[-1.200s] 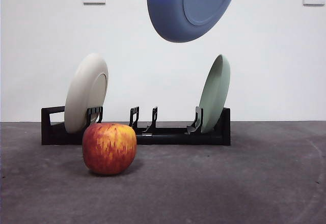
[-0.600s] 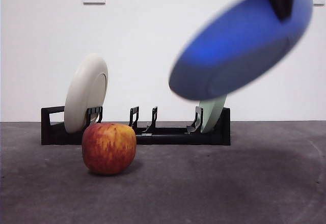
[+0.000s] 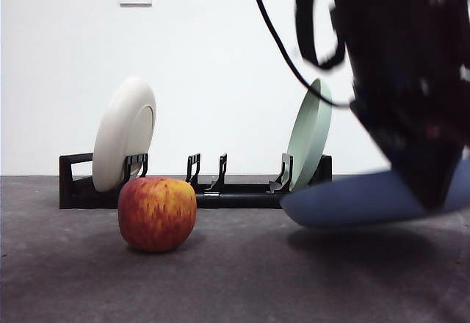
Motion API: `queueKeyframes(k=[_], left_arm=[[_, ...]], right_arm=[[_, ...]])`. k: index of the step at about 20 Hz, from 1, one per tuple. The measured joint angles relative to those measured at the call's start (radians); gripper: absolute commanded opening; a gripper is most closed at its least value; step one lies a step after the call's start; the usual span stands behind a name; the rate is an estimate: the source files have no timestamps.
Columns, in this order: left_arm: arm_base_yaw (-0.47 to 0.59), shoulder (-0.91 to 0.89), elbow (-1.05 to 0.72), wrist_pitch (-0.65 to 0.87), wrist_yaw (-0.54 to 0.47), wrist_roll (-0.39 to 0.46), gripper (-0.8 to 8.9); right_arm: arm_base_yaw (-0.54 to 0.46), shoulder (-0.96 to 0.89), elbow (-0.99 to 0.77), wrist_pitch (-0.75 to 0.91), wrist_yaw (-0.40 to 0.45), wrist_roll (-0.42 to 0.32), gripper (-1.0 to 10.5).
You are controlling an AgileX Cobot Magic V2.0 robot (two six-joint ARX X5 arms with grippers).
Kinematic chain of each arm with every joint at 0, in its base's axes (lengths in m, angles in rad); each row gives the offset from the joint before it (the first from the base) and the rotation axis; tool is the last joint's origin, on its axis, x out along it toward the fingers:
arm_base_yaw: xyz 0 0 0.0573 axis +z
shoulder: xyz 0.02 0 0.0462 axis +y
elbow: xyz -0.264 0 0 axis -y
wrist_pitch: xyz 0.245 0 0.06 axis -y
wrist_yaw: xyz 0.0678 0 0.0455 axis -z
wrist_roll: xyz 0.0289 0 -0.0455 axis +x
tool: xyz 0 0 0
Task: Take the blue plate from the plate rack,put the plate on the table,take the apple from the table,put the apple in the plate
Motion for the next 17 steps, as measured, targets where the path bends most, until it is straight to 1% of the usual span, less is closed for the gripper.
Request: queueKeyframes(k=[1,3,6,10,17], left_arm=[[0.001,0.021,0.0,0.014,-0.016,0.03,-0.07],[0.006,0.051,0.0,0.034,-0.066,0.06,-0.07],[0.023,0.079,0.0,0.056,-0.085,0.08,-0.07],[0.045,0.102,0.0,0.087,-0.092,0.087,-0.07],[0.061,0.105,0.001,0.127,-0.016,0.087,-0.05]], right_arm=[[0.0,0.0,0.0,0.0,-0.001,0.0,0.0],[0.0,0.0,0.0,0.0,-0.001,0.0,0.0],[0.0,0.0,0.0,0.0,-0.001,0.0,0.0],[0.0,0.0,0.0,0.0,-0.002,0.0,0.0],[0.0,0.0,0.0,-0.004,-0.002,0.0,0.0]])
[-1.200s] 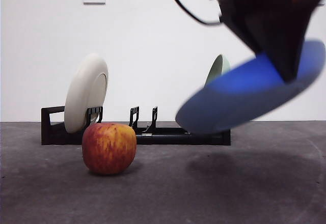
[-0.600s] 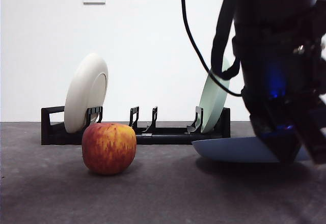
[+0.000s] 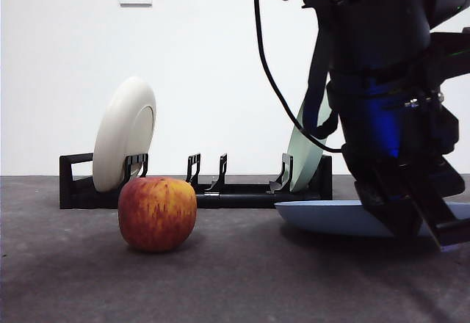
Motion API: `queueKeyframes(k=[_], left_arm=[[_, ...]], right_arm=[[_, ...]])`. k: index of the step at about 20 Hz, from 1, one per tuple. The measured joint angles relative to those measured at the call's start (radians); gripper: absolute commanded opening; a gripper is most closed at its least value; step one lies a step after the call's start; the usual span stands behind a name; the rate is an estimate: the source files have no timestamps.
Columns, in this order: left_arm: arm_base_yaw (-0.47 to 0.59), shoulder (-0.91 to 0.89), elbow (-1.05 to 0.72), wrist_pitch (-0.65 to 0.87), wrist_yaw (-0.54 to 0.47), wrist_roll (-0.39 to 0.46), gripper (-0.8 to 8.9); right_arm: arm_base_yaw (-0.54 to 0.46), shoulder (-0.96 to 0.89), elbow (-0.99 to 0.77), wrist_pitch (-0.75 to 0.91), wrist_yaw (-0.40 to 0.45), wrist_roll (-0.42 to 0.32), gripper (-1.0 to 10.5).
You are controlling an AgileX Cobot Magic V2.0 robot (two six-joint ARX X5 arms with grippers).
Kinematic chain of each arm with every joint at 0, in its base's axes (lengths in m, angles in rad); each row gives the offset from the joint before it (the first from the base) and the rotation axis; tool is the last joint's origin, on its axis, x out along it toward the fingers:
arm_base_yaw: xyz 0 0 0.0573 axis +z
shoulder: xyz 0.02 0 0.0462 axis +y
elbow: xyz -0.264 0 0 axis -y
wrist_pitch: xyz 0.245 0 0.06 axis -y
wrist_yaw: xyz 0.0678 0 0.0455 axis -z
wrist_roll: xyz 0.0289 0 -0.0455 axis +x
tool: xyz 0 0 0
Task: Take the blue plate from the plate rack,put the plate on the table,take the apple from the table,put the apple in the plate
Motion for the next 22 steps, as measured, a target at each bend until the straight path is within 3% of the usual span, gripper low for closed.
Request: queueKeyframes(k=[13,17,20,22], left_arm=[[0.022,0.0,0.005,-0.026,0.021,-0.006,0.11],[0.028,0.003,0.005,-0.058,0.035,-0.039,2.44],[0.034,0.013,0.004,-0.065,0.027,-0.063,2.63],[0.034,0.013,0.004,-0.066,-0.01,-0.069,3.5]], right_arm=[[0.0,0.0,0.0,-0.002,-0.016,0.003,0.1],[0.0,0.0,0.0,-0.031,-0.019,0.003,0.1],[0.0,0.0,0.0,-0.05,-0.019,0.003,0.1],[0.0,0.0,0.0,-0.05,-0.021,0.003,0.1]])
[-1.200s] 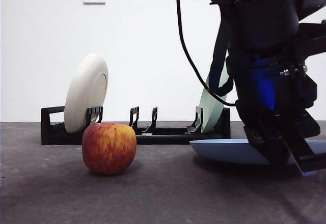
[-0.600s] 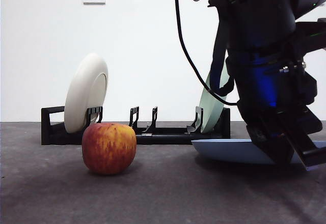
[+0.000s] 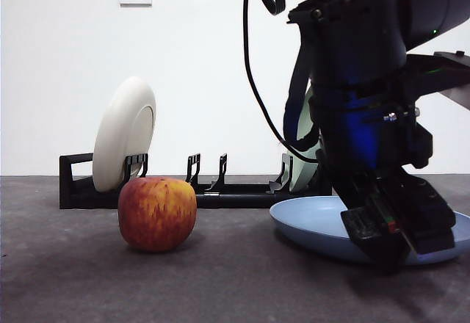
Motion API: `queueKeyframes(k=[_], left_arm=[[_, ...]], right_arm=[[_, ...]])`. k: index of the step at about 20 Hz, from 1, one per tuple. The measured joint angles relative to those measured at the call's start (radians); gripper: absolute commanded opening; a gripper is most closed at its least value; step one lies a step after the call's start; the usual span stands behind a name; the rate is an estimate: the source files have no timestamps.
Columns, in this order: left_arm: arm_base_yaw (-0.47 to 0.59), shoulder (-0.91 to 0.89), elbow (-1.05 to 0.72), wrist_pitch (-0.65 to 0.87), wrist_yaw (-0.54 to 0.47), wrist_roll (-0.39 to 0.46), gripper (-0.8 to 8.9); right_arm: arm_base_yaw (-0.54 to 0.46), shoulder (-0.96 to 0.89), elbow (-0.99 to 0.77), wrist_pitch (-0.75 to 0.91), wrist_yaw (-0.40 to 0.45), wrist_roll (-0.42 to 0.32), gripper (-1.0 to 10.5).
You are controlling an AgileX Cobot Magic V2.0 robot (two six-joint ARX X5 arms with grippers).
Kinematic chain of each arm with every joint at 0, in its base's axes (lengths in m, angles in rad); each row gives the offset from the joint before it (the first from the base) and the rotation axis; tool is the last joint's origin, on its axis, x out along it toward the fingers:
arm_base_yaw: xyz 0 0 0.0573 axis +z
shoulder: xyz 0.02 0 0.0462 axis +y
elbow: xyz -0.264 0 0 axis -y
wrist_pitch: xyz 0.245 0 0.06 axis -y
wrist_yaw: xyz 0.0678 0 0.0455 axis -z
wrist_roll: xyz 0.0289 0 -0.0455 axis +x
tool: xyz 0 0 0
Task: Take the blue plate from the plate rack,put the plate on the table,take the apple from the table,put the apple in the plate
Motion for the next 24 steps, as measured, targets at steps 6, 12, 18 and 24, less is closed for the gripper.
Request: queueKeyframes(k=[6,12,18,24], left_arm=[[0.0,0.0,0.067,-0.159,-0.061,-0.031,3.6],[0.0,0.0,0.28,-0.418,0.099,-0.16,3.51],[0.0,0.0,0.55,-0.835,0.162,-0.34,3.4],[-0.008,-0.199,0.583,-0.861,0.357,-0.413,-0.08]], right_arm=[[0.0,0.0,0.0,0.0,-0.002,0.0,0.1],[0.0,0.0,0.0,0.0,-0.002,0.0,0.1],[0.0,0.0,0.0,0.0,-0.016,-0.005,0.0],[0.0,0.0,0.0,0.017,-0.136,-0.089,0.0]])
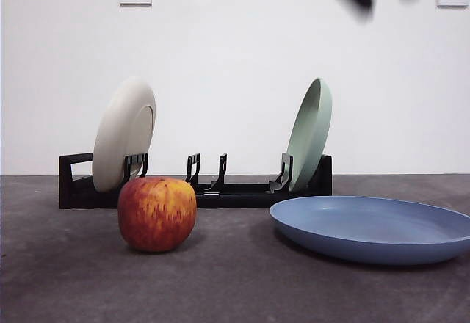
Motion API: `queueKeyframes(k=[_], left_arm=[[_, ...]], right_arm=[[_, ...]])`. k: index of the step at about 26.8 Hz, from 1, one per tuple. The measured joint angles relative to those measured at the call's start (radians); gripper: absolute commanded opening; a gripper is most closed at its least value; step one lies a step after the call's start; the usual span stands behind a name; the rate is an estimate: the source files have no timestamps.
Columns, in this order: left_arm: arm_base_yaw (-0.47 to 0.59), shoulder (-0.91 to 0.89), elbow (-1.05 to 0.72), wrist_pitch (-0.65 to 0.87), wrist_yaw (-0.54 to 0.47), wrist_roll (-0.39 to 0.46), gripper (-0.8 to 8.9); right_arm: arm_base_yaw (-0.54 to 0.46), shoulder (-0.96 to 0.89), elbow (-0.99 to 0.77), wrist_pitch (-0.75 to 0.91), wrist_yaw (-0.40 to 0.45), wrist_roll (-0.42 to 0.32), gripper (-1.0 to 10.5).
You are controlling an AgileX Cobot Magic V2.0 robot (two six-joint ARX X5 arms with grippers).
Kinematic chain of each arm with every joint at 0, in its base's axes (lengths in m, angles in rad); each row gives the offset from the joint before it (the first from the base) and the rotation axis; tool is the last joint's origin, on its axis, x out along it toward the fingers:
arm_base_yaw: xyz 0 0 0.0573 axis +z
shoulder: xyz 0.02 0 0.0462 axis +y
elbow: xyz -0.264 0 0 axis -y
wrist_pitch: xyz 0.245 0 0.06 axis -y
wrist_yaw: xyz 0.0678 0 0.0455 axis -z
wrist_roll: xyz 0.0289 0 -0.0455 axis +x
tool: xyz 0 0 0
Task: Take the blue plate from the plate rack,put the plate on the table,take the apple from the table,put the apple in the plate
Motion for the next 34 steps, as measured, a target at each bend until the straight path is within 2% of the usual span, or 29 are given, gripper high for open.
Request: queueKeyframes(k=[3,5,10,13,15,18,20,22,25,31,34], left_arm=[[-0.006,-0.193,0.001,0.0,0.004,-0.036,-0.08],[-0.006,-0.315,0.001,0.0,0.002,-0.068,-0.08],[-0.006,-0.589,0.001,-0.001,-0.145,-0.174,-0.08],[-0.006,-0.673,0.001,-0.001,-0.151,-0.216,-0.08],[-0.006,-0.715,0.001,-0.001,-0.151,-0.237,-0.08],[-0.006,-0.773,-0.01,-0.001,-0.151,-0.263,-0.08],[-0.006,-0.813,-0.037,-0.001,-0.153,-0.279,-0.08],[-0.006,-0.86,-0.084,-0.001,-0.169,-0.3,-0.08],[-0.006,-0.917,-0.169,-0.002,-0.211,-0.327,-0.08],[-0.006,-1.012,-0.374,-0.005,-0.238,-0.379,-0.08],[-0.006,-1.046,-0.431,-0.005,-0.238,-0.402,-0.08]], right_arm=[[0.0,0.005,0.0,0.092,-0.126,-0.068,0.1],[0.0,0.046,0.0,0.164,-0.244,-0.128,1.1],[0.002,0.323,0.002,0.307,-0.462,-0.18,2.5],[0.034,0.46,0.017,0.343,-0.509,-0.192,3.5],[0.075,0.554,0.042,0.359,-0.513,-0.203,4.1],[0.151,0.695,0.108,0.364,-0.509,-0.217,4.2],[0.195,0.786,0.167,0.356,-0.487,-0.23,4.9],[0.235,0.88,0.238,0.341,-0.461,-0.246,5.8],[0.287,1.007,0.351,0.312,-0.414,-0.262,6.4],[0.355,1.222,0.549,0.249,-0.358,-0.317,6.5],[0.377,1.321,0.641,0.183,-0.307,-0.337,7.6]])
